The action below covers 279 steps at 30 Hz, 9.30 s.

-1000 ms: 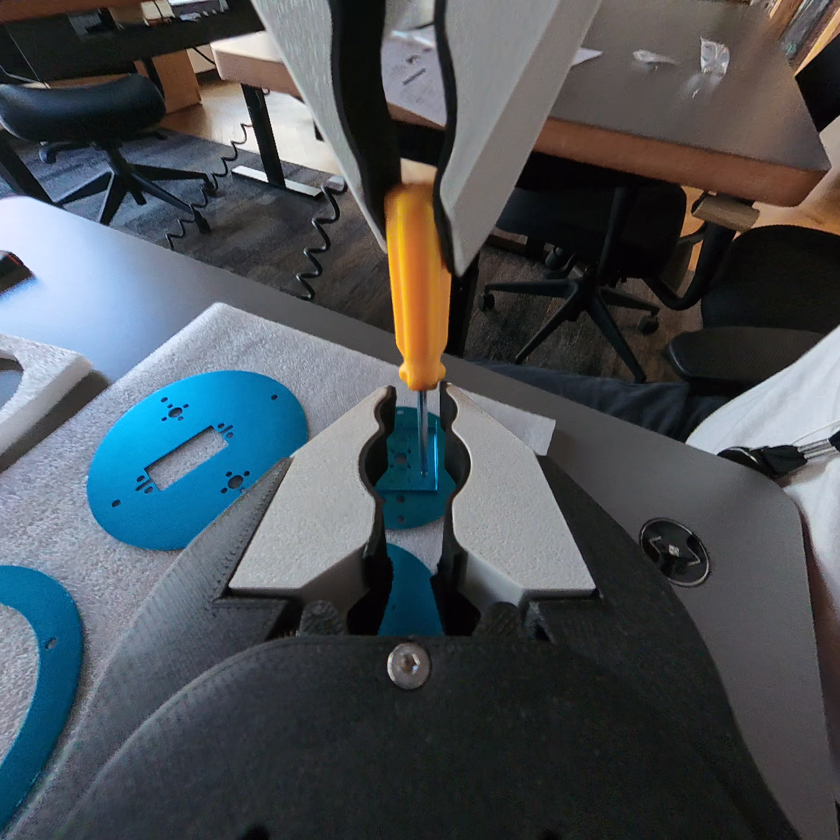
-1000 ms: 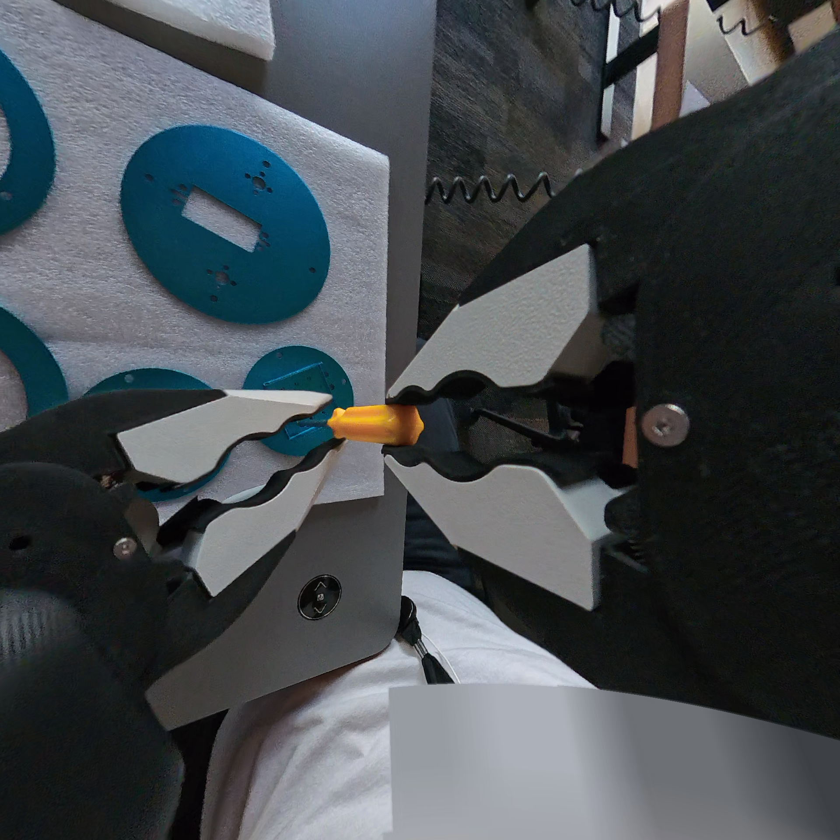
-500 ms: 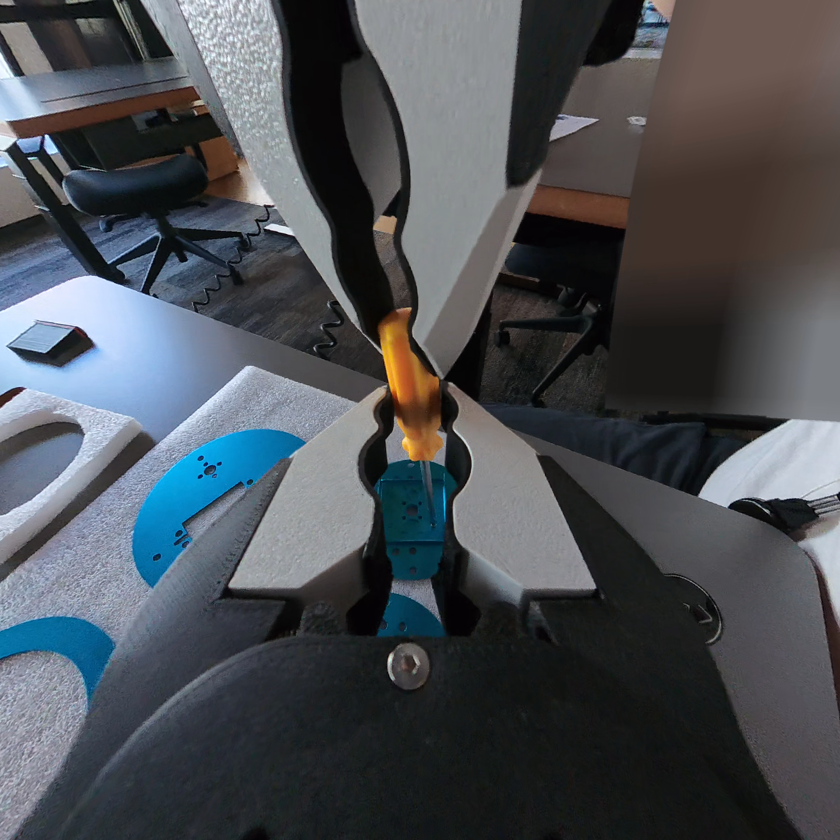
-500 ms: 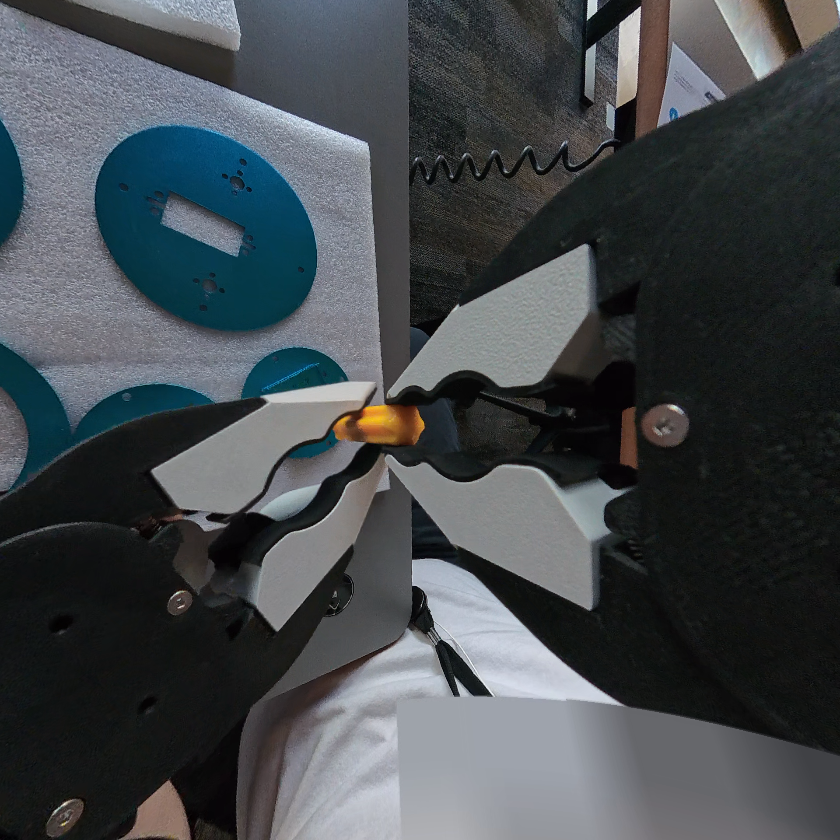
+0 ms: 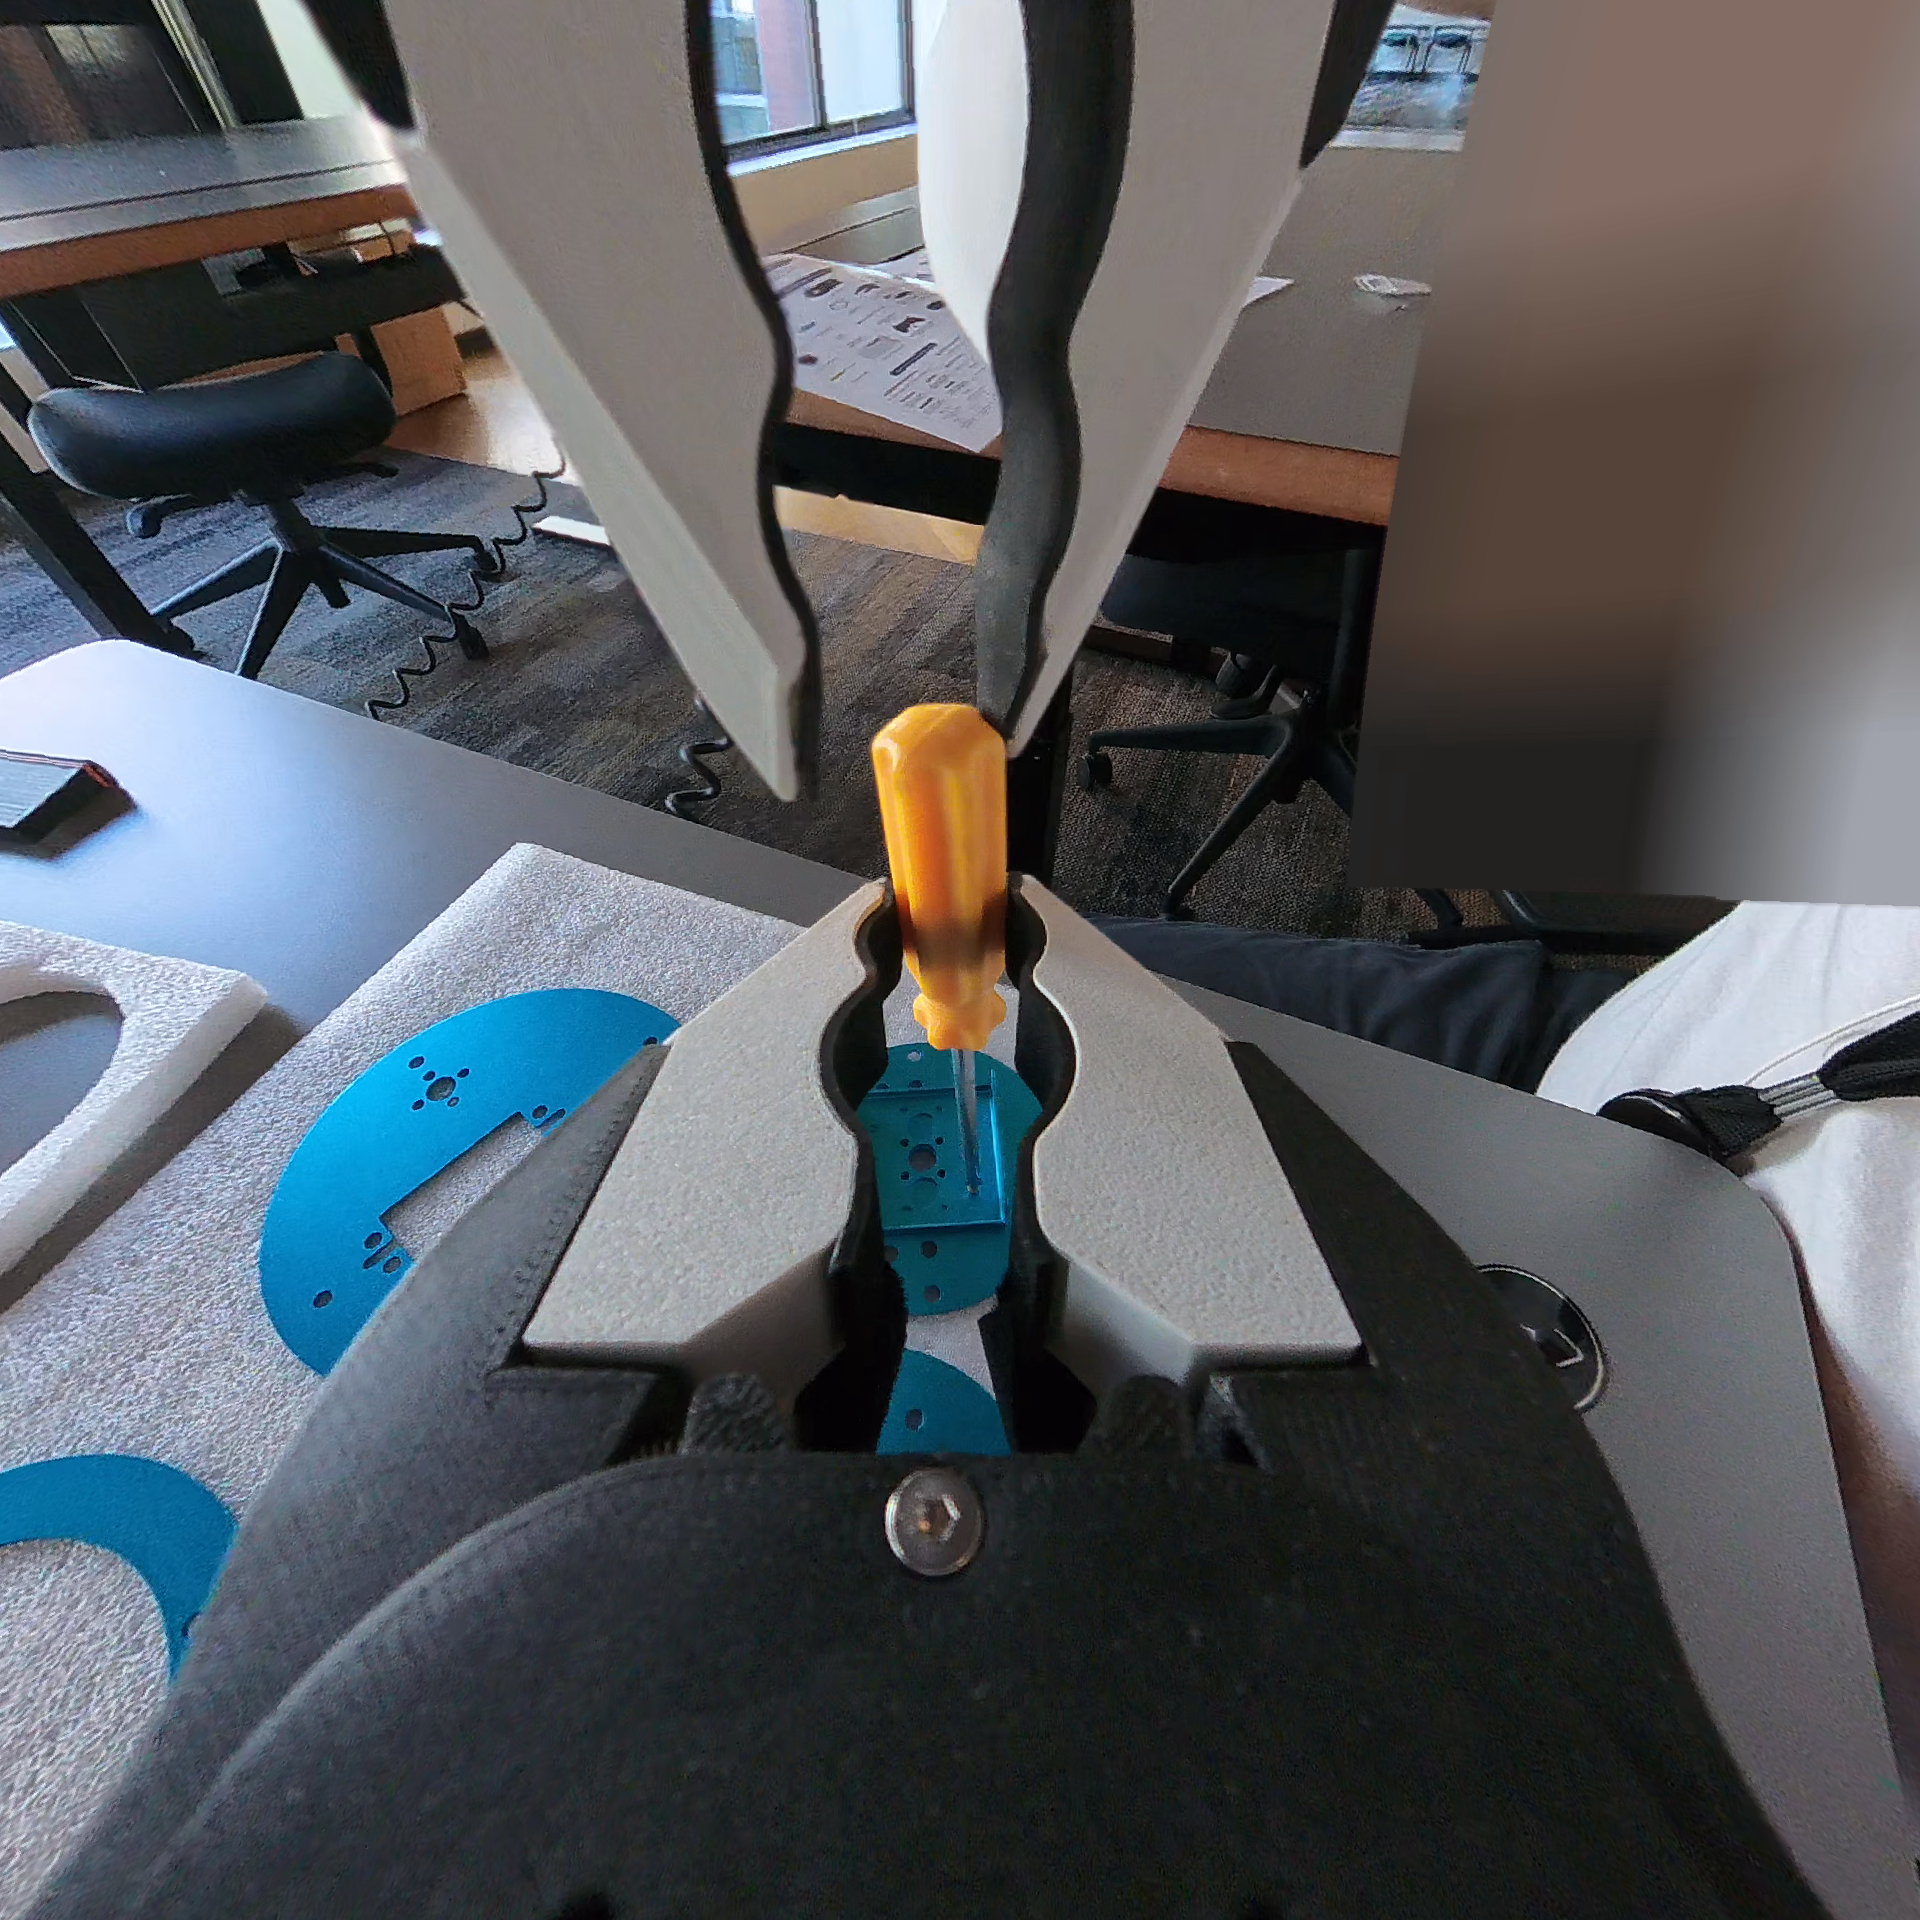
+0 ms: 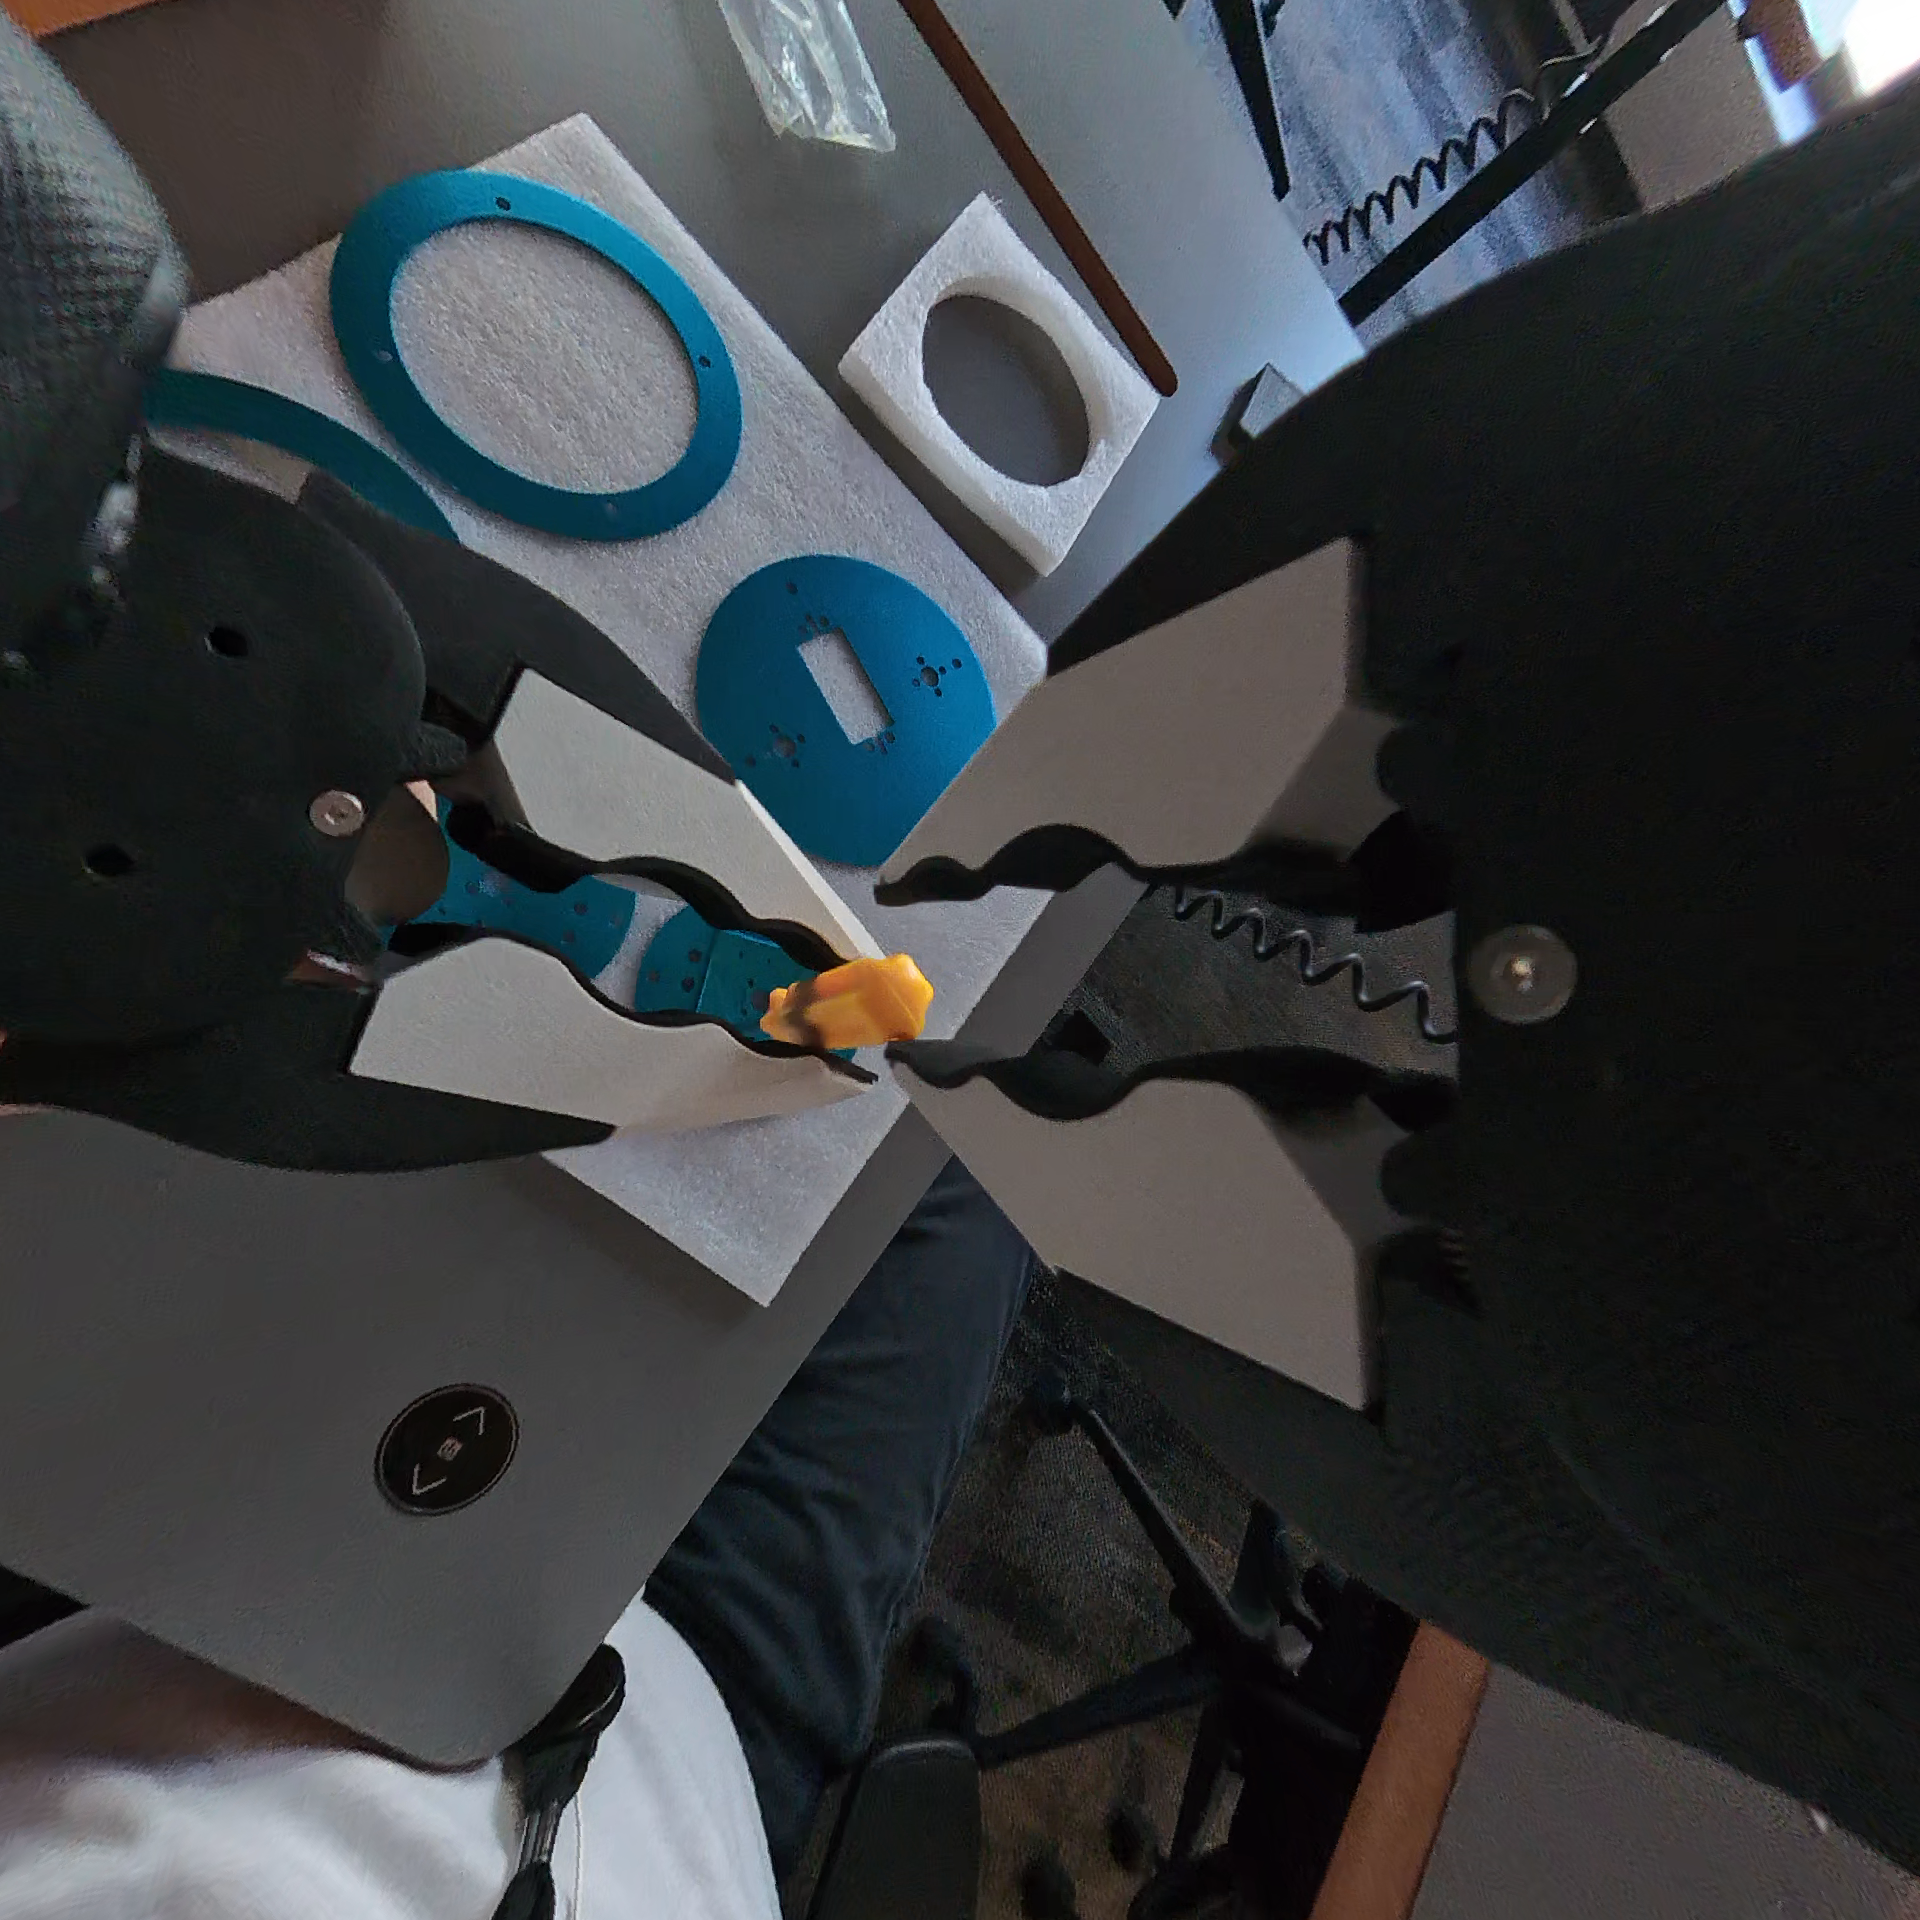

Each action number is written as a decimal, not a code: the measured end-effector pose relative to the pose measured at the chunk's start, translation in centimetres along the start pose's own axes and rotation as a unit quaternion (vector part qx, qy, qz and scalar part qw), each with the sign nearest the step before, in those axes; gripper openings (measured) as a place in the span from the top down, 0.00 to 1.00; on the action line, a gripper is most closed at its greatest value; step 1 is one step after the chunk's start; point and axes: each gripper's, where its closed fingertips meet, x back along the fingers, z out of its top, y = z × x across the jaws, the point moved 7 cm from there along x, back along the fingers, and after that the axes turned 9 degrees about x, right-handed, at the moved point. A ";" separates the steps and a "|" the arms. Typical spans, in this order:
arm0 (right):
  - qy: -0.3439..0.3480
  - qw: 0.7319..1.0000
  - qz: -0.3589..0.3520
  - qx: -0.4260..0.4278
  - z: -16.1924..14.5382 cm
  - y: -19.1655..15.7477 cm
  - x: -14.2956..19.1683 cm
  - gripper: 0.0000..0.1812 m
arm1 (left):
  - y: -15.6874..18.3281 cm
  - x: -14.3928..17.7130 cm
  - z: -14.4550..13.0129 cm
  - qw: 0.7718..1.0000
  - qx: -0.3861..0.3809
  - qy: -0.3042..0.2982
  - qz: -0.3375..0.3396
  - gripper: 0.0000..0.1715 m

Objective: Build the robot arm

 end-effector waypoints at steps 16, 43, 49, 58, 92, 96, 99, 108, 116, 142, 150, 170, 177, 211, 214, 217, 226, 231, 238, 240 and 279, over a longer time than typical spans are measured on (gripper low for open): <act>0.427 0.895 -0.014 -0.127 -1.7 0.0 4.8 0.75 | 0.1 -0.2 0.0 1.000 -0.003 0.000 -0.003 0.90; 0.041 0.995 -0.045 0.080 -0.2 -1.9 0.0 0.91 | 0.5 -0.4 -0.1 1.000 -0.015 -0.004 -0.006 0.90; 0.020 0.999 -0.042 -0.025 -0.2 -1.2 0.0 0.91 | 0.3 -0.1 -0.2 1.000 -0.010 0.003 0.012 0.89; -0.005 0.997 -0.050 -0.052 0.5 -1.4 -0.2 0.84 | 0.5 -0.1 -0.3 1.000 -0.016 0.002 -0.006 0.91; 0.070 0.996 -0.040 -0.046 0.1 -0.9 1.5 0.80 | 0.2 0.4 -0.5 1.000 -0.008 0.005 -0.001 0.90; 0.049 0.995 -0.059 0.057 -0.8 -1.7 0.2 0.81 | 0.3 0.3 -0.4 1.000 -0.012 0.004 -0.002 0.90; 0.041 0.995 -0.058 0.069 -0.5 -1.7 -0.4 0.86 | 0.4 0.2 -0.4 1.000 -0.016 0.001 -0.003 0.90; 0.010 0.966 0.031 -0.258 -0.8 -1.1 -1.0 0.91 | 0.4 0.1 -0.4 1.000 -0.015 -0.003 -0.005 0.91; 0.015 0.998 -0.062 0.012 0.2 -1.6 -0.5 0.89 | 0.4 0.2 -0.5 1.000 -0.015 0.000 -0.001 0.91; -0.009 0.994 -0.005 -0.107 -0.3 -1.5 -0.7 0.91 | 0.3 -0.1 -3.0 0.998 -0.002 -0.054 0.008 0.96; -0.017 0.993 -0.004 -0.114 -0.5 -1.4 -0.7 0.91 | 0.2 -1.3 -3.8 0.996 0.009 -0.083 0.011 0.95; -0.022 0.998 0.003 -0.065 -0.6 -1.7 -1.0 0.91 | 0.1 -2.3 -3.8 0.999 0.020 -0.045 0.012 0.99; -0.033 0.996 0.008 -0.077 -1.0 -1.4 -1.1 0.91 | 0.0 -2.5 -3.7 0.999 0.019 -0.041 0.018 0.99; -0.018 0.946 0.046 -0.319 -0.6 -0.5 -0.9 0.91 | 0.0 -2.4 -3.7 0.999 0.016 -0.049 0.017 0.99; -0.034 0.970 0.029 -0.238 -0.7 -0.7 -0.8 0.82 | 0.0 -2.4 -3.7 0.999 0.014 -0.049 0.018 0.99; -0.057 0.991 -0.010 -0.121 -0.6 -1.1 -1.2 0.79 | 0.0 -2.4 -3.7 0.999 0.013 -0.049 0.018 0.99; -0.043 0.939 0.043 -0.339 -0.6 -0.8 -1.4 0.90 | 0.0 -2.5 -3.7 0.998 0.013 -0.052 0.019 1.00; -0.038 0.962 0.033 -0.270 -0.5 -0.7 -1.2 0.81 | 0.0 -2.4 -3.7 0.998 0.014 -0.050 0.018 1.00; -0.046 0.995 -0.021 -0.085 0.3 -1.3 -0.9 0.91 | 0.0 -2.5 -3.7 0.998 0.010 -0.052 0.018 1.00; -0.059 0.995 -0.006 -0.085 0.2 -1.5 -1.2 0.91 | 0.0 -2.5 -3.7 0.998 0.010 -0.052 0.016 1.00; -0.072 0.984 0.004 -0.161 0.6 -1.3 -1.2 0.95 | 0.0 -2.7 -3.9 0.998 -0.007 -0.064 0.024 1.00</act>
